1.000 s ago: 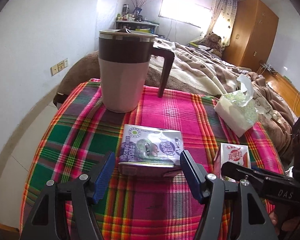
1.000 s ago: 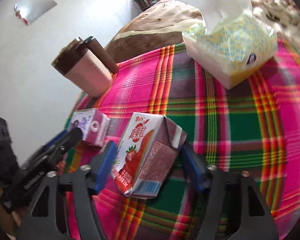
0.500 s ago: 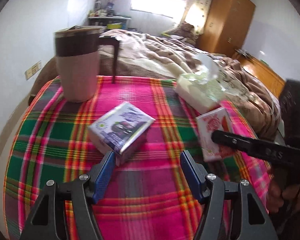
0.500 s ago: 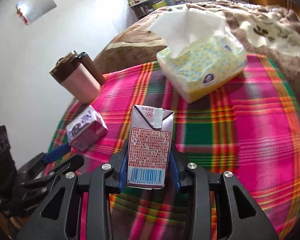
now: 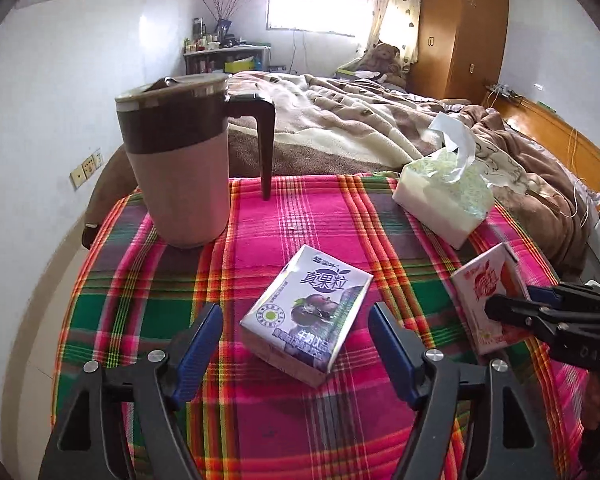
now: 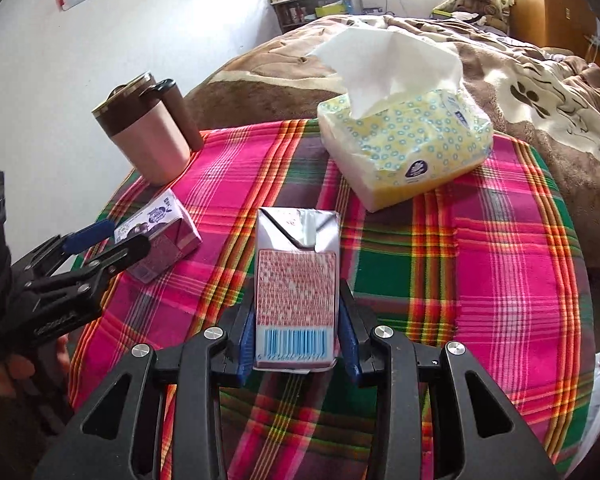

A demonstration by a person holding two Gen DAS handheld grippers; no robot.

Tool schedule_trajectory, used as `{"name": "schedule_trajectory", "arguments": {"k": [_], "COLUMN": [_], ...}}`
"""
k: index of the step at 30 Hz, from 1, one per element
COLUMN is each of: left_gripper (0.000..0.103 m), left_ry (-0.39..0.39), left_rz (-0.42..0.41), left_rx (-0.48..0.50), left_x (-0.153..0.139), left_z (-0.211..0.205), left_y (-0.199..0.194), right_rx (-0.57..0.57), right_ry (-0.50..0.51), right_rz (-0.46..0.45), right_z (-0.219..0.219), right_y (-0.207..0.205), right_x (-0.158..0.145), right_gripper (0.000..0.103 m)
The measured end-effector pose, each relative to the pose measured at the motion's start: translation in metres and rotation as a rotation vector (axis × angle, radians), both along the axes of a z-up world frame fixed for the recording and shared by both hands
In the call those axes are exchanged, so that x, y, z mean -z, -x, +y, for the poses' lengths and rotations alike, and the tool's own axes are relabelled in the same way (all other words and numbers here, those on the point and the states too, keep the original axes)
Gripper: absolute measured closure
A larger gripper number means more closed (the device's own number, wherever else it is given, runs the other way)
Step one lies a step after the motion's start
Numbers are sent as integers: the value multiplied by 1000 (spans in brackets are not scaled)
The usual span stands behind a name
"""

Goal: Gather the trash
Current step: 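Grasp the red strawberry carton with the right gripper while the left gripper grasps the purple grape carton, then carry both cartons over the wastebasket and open both grippers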

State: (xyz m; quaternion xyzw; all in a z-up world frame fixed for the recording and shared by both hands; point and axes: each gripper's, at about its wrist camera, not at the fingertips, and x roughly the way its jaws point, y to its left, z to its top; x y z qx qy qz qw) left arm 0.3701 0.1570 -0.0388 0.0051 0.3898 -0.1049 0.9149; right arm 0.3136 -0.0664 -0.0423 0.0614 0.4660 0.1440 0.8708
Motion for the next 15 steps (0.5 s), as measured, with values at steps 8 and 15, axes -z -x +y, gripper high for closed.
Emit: {"name": "schedule_trajectory", "arguments": {"k": [8, 15], "left_gripper": [28, 37], "left_ry": [-1, -7], "left_rz": [43, 41], "left_rx": [18, 19], "left_x": [17, 19], "left_z": [-5, -11], "left_y": [-15, -13], "right_rx": [-10, -14], "right_ry": [3, -19], "right_rz": [15, 7], "right_z": [6, 5], "right_y": [3, 5], "right_x": [7, 6], "right_gripper": [67, 67]}}
